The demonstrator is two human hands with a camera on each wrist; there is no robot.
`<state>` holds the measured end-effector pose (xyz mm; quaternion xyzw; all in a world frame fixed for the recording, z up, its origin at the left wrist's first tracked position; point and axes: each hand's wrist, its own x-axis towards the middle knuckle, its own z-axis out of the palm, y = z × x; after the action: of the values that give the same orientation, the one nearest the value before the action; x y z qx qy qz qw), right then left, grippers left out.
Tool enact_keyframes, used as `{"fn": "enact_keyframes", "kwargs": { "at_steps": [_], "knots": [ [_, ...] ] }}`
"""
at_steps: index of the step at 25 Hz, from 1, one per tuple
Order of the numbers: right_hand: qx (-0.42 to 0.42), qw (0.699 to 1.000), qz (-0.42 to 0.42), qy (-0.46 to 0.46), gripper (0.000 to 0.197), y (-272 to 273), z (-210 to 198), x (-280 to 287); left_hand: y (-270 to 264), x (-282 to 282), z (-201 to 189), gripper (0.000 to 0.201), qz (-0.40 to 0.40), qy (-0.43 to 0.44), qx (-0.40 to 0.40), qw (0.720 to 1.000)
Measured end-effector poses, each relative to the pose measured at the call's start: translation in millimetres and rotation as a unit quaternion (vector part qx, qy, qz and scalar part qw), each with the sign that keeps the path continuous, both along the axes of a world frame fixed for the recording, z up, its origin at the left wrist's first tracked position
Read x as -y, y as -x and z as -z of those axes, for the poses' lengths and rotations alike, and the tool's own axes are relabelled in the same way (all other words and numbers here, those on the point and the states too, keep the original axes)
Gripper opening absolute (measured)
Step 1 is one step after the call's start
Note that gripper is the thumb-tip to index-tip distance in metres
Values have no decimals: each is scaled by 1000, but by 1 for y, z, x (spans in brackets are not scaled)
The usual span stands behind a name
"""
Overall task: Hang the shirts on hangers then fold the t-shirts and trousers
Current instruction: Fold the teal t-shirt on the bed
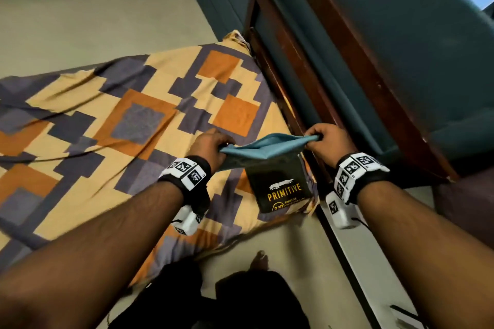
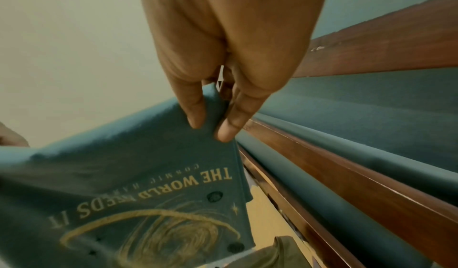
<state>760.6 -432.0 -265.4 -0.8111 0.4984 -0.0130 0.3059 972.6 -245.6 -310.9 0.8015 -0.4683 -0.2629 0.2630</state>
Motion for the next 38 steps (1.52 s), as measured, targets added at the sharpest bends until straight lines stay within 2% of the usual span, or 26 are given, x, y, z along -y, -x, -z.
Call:
{"fn": "enact_keyframes", "kwargs": {
  "at_steps": [2,6,8,10,14,18,21,23,26,28,29,30,32,33,35,36,38],
  "knots": [
    [26,1000,-7,3,18,7,6,29,7,26,0,32,-20,13,4,1000],
    [7,999,-34,-5,15,51,20,54,31,58,2,38,-51,-12,44,998],
    [-22,998,-66,-7,15,77,29,53,40,68,5,29,-41,-49,94,994],
    [-40,997,-70,-17,14,103,34,51,53,86,11,23,25,-114,149,982],
    [4,996,2,-87,13,152,46,36,76,141,27,32,181,-195,162,950],
    [24,987,122,-100,11,192,52,1,105,198,33,34,336,-202,243,887],
    [42,970,211,-115,16,210,54,-45,129,225,33,32,440,-160,258,845],
    [45,964,224,-134,18,210,62,-76,143,231,37,28,476,-125,254,833],
    [63,966,228,-109,9,182,91,-111,158,240,56,27,496,-86,261,824],
    [83,962,232,-113,11,144,140,-116,157,252,87,31,530,-99,283,793],
    [97,955,247,-131,14,118,169,-113,152,259,106,33,533,-102,291,788],
    [116,947,256,-158,18,88,201,-111,142,265,125,35,518,-96,279,803],
    [175,921,254,-238,34,35,247,-107,115,262,159,40,437,-104,217,867],
    [189,915,228,-274,42,15,267,-102,97,254,185,42,391,-111,180,896],
    [183,923,168,-292,36,0,298,-86,57,219,233,41,281,-155,86,943],
    [178,926,159,-292,29,2,309,-75,42,195,256,36,206,-199,30,958],
    [159,931,178,-275,18,20,326,-48,31,146,289,34,61,-270,-64,959]
  ]
}}
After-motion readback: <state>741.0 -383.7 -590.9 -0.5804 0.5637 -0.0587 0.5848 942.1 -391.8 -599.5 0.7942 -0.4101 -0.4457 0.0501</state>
